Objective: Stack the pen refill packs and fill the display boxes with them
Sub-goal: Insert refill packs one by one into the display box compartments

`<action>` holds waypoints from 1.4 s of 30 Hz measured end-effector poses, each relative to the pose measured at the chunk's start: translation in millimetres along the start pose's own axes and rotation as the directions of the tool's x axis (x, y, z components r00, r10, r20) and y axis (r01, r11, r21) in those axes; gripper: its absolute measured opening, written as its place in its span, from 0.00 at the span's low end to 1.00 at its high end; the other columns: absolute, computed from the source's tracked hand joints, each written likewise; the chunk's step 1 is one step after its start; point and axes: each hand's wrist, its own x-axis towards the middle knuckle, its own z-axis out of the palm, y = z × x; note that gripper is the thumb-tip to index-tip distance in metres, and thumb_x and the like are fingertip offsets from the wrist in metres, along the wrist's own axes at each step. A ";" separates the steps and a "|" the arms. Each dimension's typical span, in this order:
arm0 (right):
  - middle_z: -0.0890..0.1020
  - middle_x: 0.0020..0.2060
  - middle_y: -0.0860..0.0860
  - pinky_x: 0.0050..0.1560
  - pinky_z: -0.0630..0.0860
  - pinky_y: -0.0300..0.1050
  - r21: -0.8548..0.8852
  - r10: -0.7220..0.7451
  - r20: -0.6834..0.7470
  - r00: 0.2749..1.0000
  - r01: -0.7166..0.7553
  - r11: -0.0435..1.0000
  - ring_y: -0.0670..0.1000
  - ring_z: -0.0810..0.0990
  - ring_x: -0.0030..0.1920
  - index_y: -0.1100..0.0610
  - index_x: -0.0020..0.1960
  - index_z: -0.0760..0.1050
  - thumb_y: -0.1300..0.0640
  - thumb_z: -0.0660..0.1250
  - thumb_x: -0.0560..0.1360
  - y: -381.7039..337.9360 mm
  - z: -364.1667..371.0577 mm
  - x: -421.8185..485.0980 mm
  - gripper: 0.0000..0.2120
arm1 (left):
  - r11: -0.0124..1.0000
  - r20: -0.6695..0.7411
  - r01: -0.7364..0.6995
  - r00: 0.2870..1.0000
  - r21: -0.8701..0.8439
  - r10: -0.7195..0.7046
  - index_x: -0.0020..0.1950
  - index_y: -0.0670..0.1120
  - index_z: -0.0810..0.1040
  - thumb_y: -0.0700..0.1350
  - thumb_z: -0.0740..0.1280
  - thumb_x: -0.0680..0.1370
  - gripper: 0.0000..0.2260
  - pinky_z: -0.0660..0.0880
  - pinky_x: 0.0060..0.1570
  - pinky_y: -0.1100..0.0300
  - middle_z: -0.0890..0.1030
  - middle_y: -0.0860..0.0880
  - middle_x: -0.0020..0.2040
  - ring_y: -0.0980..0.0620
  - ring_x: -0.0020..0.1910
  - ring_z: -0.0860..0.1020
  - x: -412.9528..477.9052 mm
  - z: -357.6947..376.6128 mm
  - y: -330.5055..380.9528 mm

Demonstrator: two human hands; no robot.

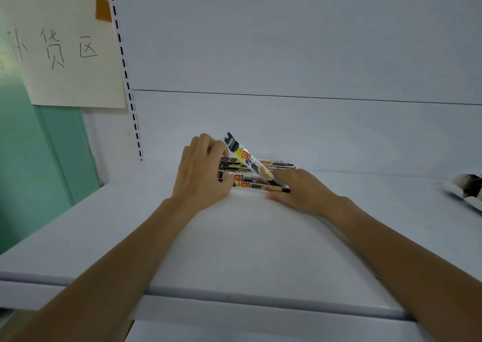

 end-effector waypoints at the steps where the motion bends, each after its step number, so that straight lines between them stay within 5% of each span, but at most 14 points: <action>1: 0.69 0.36 0.40 0.36 0.62 0.39 -0.036 -0.012 -0.016 1.000 0.011 0.999 0.43 0.67 0.36 0.51 0.38 0.65 0.49 0.66 0.75 1.5 0.6 1.0 0.12 | 1.000 -0.084 -0.021 0.996 -0.020 0.019 0.46 0.41 0.74 0.45 0.63 0.65 0.13 0.64 0.42 0.57 0.72 0.44 0.45 0.48 0.44 0.70 2.1 -4.9 3.7; 3: 0.71 0.36 0.44 0.35 0.62 0.43 -0.053 -0.017 -0.038 0.999 0.015 0.998 0.50 0.70 0.38 0.55 0.40 0.66 0.50 0.66 0.75 1.7 -0.7 3.0 0.12 | 0.997 -0.155 -0.080 0.985 -0.012 0.077 0.49 0.42 0.72 0.49 0.59 0.64 0.17 0.64 0.43 0.58 0.73 0.44 0.48 0.49 0.48 0.67 4.9 -10.1 8.4; 8: 0.78 0.38 0.52 0.36 0.73 0.43 0.150 -0.029 0.048 0.998 0.021 0.988 0.49 0.73 0.32 0.60 0.44 0.75 0.51 0.72 0.71 -12.5 -18.3 8.8 0.12 | 0.914 0.339 -0.336 0.907 0.226 0.249 0.64 0.48 0.67 0.57 0.66 0.65 0.30 0.68 0.60 0.47 0.76 0.46 0.55 0.45 0.57 0.74 -1.4 11.1 4.5; 12: 0.80 0.40 0.50 0.34 0.74 0.43 0.402 0.057 0.072 0.996 -0.081 0.912 0.51 0.75 0.32 0.59 0.44 0.77 0.49 0.75 0.66 -19.2 -39.1 0.8 0.15 | 0.948 0.415 -0.244 0.899 0.205 0.142 0.67 0.47 0.64 0.49 0.62 0.75 0.21 0.68 0.42 0.58 0.77 0.48 0.57 0.45 0.48 0.77 -0.3 14.3 12.2; 13: 0.80 0.40 0.49 0.36 0.74 0.45 0.327 0.058 0.062 0.996 -0.075 0.942 0.51 0.76 0.35 0.56 0.46 0.77 0.44 0.75 0.65 -17.3 -41.9 -1.6 0.18 | 0.961 0.429 -0.202 0.897 0.188 0.105 0.66 0.48 0.64 0.48 0.60 0.75 0.19 0.66 0.39 0.59 0.76 0.49 0.58 0.46 0.49 0.77 1.9 13.9 15.2; 16: 0.78 0.43 0.45 0.37 0.66 0.43 -0.243 0.003 0.013 1.000 0.000 0.970 0.49 0.75 0.42 0.51 0.54 0.71 0.34 0.69 0.65 -13.4 -44.9 -11.2 0.27 | 0.987 0.467 -0.046 0.884 0.157 -0.033 0.61 0.50 0.70 0.48 0.61 0.74 0.15 0.65 0.40 0.59 0.77 0.51 0.57 0.47 0.52 0.76 8.7 15.0 22.8; 18: 0.77 0.46 0.46 0.38 0.63 0.42 -0.352 -0.034 -0.022 0.999 0.024 0.936 0.51 0.75 0.44 0.53 0.56 0.69 0.37 0.67 0.69 -7.8 -42.8 -16.2 0.24 | 0.990 0.499 0.027 0.862 0.139 -0.094 0.59 0.50 0.72 0.47 0.62 0.74 0.14 0.65 0.41 0.59 0.77 0.50 0.55 0.46 0.53 0.75 10.6 16.2 32.7; 22: 0.79 0.39 0.47 0.33 0.64 0.41 -0.048 0.038 -0.046 0.998 -0.041 0.998 0.50 0.72 0.38 0.53 0.43 0.72 0.51 0.70 0.70 8.8 -40.6 -29.1 0.08 | 0.989 0.419 -0.083 0.908 0.126 0.023 0.57 0.46 0.72 0.46 0.63 0.73 0.13 0.65 0.42 0.59 0.78 0.49 0.51 0.45 0.52 0.76 10.7 17.0 66.7; 25: 0.70 0.28 0.43 0.29 0.61 0.39 -0.070 0.178 -0.060 0.982 -0.182 0.981 0.51 0.71 0.35 0.50 0.31 0.64 0.51 0.69 0.69 29.2 -45.3 -44.3 0.16 | 0.934 0.309 -0.257 0.935 0.247 0.175 0.51 0.43 0.76 0.45 0.68 0.68 0.13 0.68 0.41 0.56 0.79 0.47 0.40 0.45 0.39 0.78 12.4 27.0 91.7; 31: 0.74 0.34 0.44 0.34 0.65 0.40 0.028 0.247 -0.109 0.963 -0.246 0.969 0.49 0.73 0.39 0.53 0.42 0.72 0.47 0.72 0.68 81.1 -72.9 -84.4 0.12 | 0.853 0.196 -0.470 0.880 0.228 0.433 0.53 0.45 0.76 0.46 0.71 0.70 0.14 0.68 0.27 0.58 0.77 0.47 0.35 0.47 0.30 0.76 18.7 48.1 140.7; 35: 0.76 0.48 0.43 0.49 0.68 0.40 0.061 0.211 -0.289 0.934 -0.202 0.977 0.44 0.73 0.50 0.50 0.59 0.73 0.44 0.73 0.67 127.1 -108.8 -122.3 0.24 | 0.936 0.247 -0.346 0.914 0.065 0.321 0.56 0.46 0.72 0.50 0.59 0.78 0.11 0.63 0.26 0.59 0.75 0.47 0.38 0.46 0.31 0.76 29.7 53.5 187.3; 38: 0.77 0.52 0.45 0.55 0.68 0.42 0.035 0.215 -0.360 0.908 -0.217 0.976 0.45 0.73 0.53 0.51 0.61 0.73 0.42 0.69 0.70 170.8 -140.4 -161.0 0.23 | 0.982 0.282 -0.180 0.941 -0.048 0.186 0.63 0.49 0.66 0.52 0.52 0.81 0.14 0.66 0.37 0.58 0.74 0.49 0.47 0.47 0.41 0.75 35.7 61.4 232.3; 42: 0.79 0.50 0.48 0.55 0.69 0.44 -0.013 0.256 -0.420 0.870 -0.288 0.957 0.48 0.75 0.53 0.54 0.59 0.75 0.46 0.64 0.75 232.7 -176.5 -228.0 0.17 | 0.985 0.355 -0.127 0.921 -0.116 0.161 0.61 0.50 0.67 0.53 0.51 0.81 0.13 0.68 0.41 0.56 0.73 0.52 0.46 0.50 0.41 0.72 35.0 71.7 295.2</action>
